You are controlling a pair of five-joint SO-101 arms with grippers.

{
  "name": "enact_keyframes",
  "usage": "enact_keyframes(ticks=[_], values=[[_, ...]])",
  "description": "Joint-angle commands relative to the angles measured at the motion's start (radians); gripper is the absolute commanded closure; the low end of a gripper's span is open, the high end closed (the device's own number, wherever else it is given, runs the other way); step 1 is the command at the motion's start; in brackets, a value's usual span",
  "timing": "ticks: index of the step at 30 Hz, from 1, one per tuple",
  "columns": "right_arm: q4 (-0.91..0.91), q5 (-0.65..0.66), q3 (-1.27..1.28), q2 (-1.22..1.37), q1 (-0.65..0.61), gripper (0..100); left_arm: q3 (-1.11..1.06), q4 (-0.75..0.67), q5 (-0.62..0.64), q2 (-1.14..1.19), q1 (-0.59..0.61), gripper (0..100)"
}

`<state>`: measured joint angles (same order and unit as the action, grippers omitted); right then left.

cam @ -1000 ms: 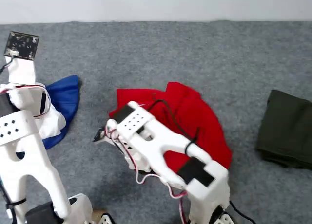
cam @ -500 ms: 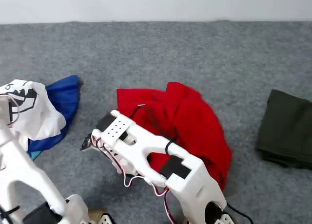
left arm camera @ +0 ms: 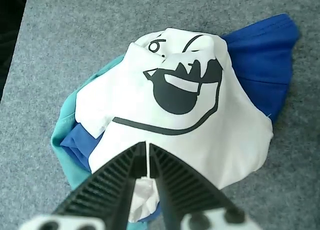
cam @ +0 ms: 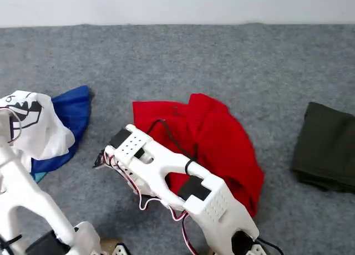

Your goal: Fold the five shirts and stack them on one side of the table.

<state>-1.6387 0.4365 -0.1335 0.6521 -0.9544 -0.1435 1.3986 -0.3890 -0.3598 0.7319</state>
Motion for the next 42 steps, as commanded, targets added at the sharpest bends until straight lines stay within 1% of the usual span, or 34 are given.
enact_keyframes(ticks=[1,2,6,8,13,16,20,24,28,32,35,37,39,42], values=[[0.015,0.003,0.009,0.045,-0.01,96.8,0.005,-0.043,-0.014,-0.029,0.006,98],[0.012,0.003,0.009,0.033,-0.01,98.8,0.005,-0.044,-0.014,-0.029,0.006,98],[-0.005,0.003,0.009,-0.035,0.004,99.0,0.007,-0.044,-0.014,-0.029,0.003,98],[-0.035,0.003,0.009,-0.082,0.03,99.0,0.007,-0.044,-0.014,-0.029,0.003,98],[-0.142,0.011,0.009,-0.257,0.177,99.0,0.004,-0.037,-0.012,-0.028,0.0,98],[-0.157,0.028,0.035,-0.412,0.268,99.0,0.001,-0.021,-0.011,-0.025,-0.029,98],[-0.157,0.043,0.129,-0.633,0.323,99.0,-0.008,0.026,-0.008,-0.029,-0.129,98],[-0.16,0.041,0.281,-0.854,0.369,99.0,-0.03,0.074,-0.006,-0.023,-0.267,98],[-0.16,0.046,0.407,-1.098,0.476,99.0,-0.088,0.069,-0.006,-0.021,-0.422,98],[-0.159,0.077,0.479,-1.294,0.634,99.0,-0.154,0.002,-0.006,-0.021,-0.555,98],[-0.159,0.126,0.512,-1.4,0.75,99.0,-0.214,-0.098,-0.003,-0.02,-0.609,98],[-0.159,0.163,0.532,-1.449,0.811,99.0,-0.255,-0.166,0.026,-0.02,-0.632,98],[-0.159,0.193,0.542,-1.481,0.858,99.0,-0.3,-0.224,0.029,-0.014,-0.658,96],[-0.159,0.21,0.545,-1.508,0.914,99.0,-0.325,-0.27,0.015,0.066,-0.68,89]])
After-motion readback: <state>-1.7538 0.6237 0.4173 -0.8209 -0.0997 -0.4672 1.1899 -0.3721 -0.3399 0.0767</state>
